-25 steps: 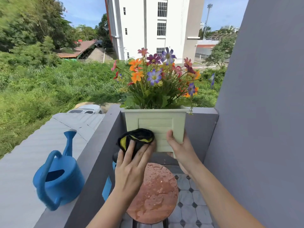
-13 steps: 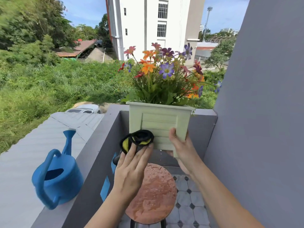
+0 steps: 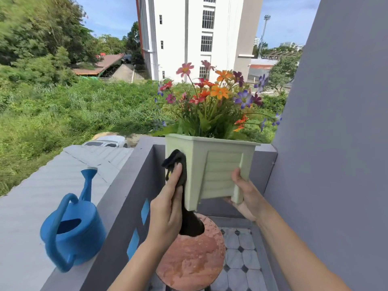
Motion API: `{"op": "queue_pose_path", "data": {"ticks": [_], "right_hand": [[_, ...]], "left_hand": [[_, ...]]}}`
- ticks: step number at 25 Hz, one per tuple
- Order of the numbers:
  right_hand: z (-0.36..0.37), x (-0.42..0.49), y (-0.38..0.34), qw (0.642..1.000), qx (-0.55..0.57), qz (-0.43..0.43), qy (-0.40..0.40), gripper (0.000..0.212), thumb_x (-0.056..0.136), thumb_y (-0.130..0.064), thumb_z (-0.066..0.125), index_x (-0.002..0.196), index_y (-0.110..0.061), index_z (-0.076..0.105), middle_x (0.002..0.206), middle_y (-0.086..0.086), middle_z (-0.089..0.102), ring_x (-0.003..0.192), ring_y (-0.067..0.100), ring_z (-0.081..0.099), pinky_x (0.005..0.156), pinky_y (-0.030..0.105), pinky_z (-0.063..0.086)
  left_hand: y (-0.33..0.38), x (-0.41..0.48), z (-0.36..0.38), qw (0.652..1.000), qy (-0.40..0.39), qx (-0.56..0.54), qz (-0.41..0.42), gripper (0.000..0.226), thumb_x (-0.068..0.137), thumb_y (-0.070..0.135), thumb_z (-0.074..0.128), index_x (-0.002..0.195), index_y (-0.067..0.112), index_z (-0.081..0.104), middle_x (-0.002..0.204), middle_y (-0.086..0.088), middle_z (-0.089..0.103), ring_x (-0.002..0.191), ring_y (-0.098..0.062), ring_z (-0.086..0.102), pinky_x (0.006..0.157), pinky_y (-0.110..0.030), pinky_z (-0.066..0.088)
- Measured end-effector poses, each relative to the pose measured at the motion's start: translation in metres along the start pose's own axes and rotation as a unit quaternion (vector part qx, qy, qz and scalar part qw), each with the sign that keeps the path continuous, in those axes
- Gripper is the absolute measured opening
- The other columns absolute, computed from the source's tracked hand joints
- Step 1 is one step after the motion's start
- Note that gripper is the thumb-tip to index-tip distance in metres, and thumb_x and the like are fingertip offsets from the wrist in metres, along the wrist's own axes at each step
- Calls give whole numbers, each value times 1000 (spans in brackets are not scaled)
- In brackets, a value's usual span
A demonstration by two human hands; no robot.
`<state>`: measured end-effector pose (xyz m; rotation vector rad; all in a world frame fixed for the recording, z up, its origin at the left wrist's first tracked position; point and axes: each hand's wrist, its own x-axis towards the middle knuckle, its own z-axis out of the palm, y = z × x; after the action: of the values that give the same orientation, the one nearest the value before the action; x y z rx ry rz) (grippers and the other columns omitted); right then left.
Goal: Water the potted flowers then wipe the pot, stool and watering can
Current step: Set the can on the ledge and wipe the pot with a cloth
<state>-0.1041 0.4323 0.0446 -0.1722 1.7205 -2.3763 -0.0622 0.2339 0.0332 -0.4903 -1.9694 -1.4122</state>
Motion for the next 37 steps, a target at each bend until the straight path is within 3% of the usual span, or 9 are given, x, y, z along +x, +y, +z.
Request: {"op": "queue_pose_path", "data": {"ticks": [4,9,14,18,21,25,27,30,37], "right_hand": [[-4,5,7,1000,15,10,-5,104,31,-70,83,121,-25,55,105,-9,74,97,10,69,78,31,54],[-2,6,-1,999,48,-19,-12,92,25,-68,84,104,-27,63,95,-9,76,88,8,71,75,29,54],[-12,5,-4,999,28,-2,-15,103,31,-62,87,119,-17,57,99,-4,75,91,13,71,65,30,59],[-16,-3,6,999,15,13,-32,102,29,-66,86,116,-20,57,97,-5,76,88,12,72,67,27,55],[-16,-7,6,998,36,10,-41,96,30,-62,87,112,-20,59,97,-3,76,89,13,72,71,28,58],[-20,-9,3,999,19,17,-38,100,35,-62,86,119,-19,55,104,-3,74,97,15,70,77,31,56],[-21,-11,4,999,19,20,-40,102,36,-62,86,122,-17,54,107,-1,74,99,16,69,77,34,55],[-21,-16,4,997,47,11,-52,99,40,-58,87,122,-13,55,109,3,73,101,19,69,73,31,59],[-24,-19,5,996,80,20,-42,89,33,-56,90,110,-19,62,100,0,75,91,16,72,66,33,60]], "left_hand": [[8,15,5,998,-6,12,60,47,94,15,39,137,35,39,136,39,38,127,13,37,103,-8,30],[-8,4,14,999,23,-2,-41,56,94,11,39,141,42,32,136,34,37,128,5,40,99,-4,31],[6,5,12,999,4,-19,47,49,93,4,42,130,36,45,133,45,37,128,11,39,104,-10,31],[6,35,7,992,9,56,113,41,92,11,37,131,23,44,136,17,41,127,18,32,104,-7,27],[3,43,5,998,44,48,24,43,96,16,37,136,32,43,138,9,48,124,20,34,100,-4,28],[17,36,6,992,10,19,126,31,100,26,32,126,34,46,136,39,39,129,10,36,106,-10,27],[24,34,7,986,-6,36,162,30,100,24,32,125,34,44,135,34,43,129,10,36,106,-10,27],[18,44,5,992,26,67,100,37,95,10,37,128,25,47,126,10,51,116,6,48,95,-1,29],[-6,41,4,988,64,51,-131,41,101,14,38,141,18,40,115,20,44,101,7,42,76,-8,31]]}}
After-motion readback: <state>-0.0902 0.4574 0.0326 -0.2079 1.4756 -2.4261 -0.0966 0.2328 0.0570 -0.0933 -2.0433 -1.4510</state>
